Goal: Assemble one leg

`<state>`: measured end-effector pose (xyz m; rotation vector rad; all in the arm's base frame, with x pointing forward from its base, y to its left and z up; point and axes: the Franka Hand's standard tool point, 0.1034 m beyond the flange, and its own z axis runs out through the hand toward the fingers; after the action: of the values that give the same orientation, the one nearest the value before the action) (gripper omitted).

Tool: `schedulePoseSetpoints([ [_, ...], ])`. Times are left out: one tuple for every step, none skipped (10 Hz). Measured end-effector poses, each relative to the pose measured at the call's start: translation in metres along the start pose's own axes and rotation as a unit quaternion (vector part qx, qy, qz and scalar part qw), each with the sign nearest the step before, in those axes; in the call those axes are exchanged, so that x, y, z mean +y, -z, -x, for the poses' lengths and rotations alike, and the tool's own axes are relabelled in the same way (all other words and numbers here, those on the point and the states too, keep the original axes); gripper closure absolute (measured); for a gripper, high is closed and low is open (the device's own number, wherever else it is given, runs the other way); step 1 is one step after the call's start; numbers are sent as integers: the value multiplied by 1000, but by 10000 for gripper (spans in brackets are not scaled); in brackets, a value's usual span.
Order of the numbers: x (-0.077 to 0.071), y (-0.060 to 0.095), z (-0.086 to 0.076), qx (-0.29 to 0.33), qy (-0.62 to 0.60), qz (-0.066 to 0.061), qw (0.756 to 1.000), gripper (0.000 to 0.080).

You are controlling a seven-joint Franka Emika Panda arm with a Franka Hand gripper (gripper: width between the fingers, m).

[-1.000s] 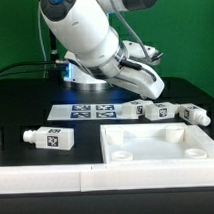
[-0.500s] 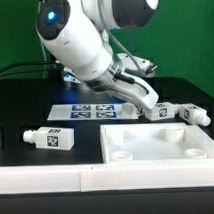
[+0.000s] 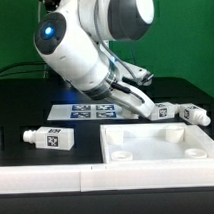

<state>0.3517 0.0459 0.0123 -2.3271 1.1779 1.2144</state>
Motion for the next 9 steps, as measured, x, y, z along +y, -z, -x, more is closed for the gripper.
schedulePoseSetpoints([
  [2, 3, 0, -7, 3, -3, 1000, 150],
  [3, 3, 0, -6, 3, -5, 1000, 150],
  [2, 3, 0, -5, 4, -4, 1000, 150],
  [1, 1, -1, -1, 4, -3, 1000, 150],
  [-2, -2, 0, 1, 4, 0, 1000, 150],
  [-4, -4, 1, 1, 6, 1, 1000, 150],
  [-5, -4, 2, 2, 7, 2, 1000, 150],
  [-9, -5, 5, 3, -3, 7, 1000, 150],
  [-11, -7, 7, 4, -4, 9, 1000, 150],
])
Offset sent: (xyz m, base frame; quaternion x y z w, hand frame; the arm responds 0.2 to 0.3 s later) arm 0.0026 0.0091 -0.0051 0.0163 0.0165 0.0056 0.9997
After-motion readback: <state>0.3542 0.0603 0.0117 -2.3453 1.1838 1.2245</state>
